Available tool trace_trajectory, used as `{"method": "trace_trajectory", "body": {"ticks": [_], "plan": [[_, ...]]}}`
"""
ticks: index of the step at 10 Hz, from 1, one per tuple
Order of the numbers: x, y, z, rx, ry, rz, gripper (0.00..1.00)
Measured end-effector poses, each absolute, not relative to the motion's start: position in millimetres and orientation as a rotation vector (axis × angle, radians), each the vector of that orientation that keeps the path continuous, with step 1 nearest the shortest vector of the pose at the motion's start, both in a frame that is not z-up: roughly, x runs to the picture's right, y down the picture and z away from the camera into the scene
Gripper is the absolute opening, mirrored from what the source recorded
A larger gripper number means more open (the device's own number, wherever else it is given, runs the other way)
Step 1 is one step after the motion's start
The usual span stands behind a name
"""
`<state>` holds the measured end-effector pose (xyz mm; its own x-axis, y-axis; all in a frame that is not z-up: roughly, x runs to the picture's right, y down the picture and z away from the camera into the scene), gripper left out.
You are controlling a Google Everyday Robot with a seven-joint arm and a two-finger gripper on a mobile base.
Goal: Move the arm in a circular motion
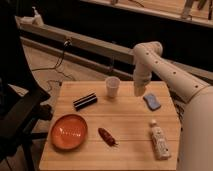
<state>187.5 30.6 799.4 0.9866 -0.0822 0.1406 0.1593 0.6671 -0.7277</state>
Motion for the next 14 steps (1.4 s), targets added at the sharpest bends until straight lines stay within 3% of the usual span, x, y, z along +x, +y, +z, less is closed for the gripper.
{"method": "trace_trajectory", "body": {"ticks": [6,14], "plan": [[181,54,779,-0.853,-0.096,-0.182,0.03],[176,47,779,-0.895,-0.110,-0.193,0.03]]}}
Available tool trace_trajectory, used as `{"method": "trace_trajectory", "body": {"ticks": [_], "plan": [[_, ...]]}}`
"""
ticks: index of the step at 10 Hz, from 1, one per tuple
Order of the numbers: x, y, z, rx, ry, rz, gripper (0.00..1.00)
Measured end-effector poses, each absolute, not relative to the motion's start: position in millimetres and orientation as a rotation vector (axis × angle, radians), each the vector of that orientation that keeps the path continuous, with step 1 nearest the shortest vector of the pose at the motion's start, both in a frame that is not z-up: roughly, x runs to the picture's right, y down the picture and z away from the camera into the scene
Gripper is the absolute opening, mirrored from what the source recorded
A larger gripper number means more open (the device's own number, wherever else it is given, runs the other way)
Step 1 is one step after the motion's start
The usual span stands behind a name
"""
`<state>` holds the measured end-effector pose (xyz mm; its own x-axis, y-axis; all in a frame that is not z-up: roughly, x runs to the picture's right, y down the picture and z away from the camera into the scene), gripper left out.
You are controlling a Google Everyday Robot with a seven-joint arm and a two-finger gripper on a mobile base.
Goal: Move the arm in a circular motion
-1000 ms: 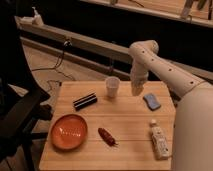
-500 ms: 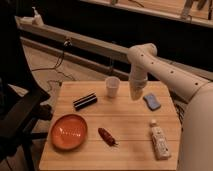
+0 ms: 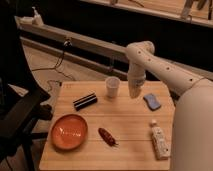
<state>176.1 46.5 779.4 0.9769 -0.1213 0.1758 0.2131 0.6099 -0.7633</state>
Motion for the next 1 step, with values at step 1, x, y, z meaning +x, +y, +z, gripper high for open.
{"method": "trace_trajectory", "body": {"ticks": [1], "plan": [[171.3,47.9,778.4,-0.900,-0.114,-0.200,0.03]]}}
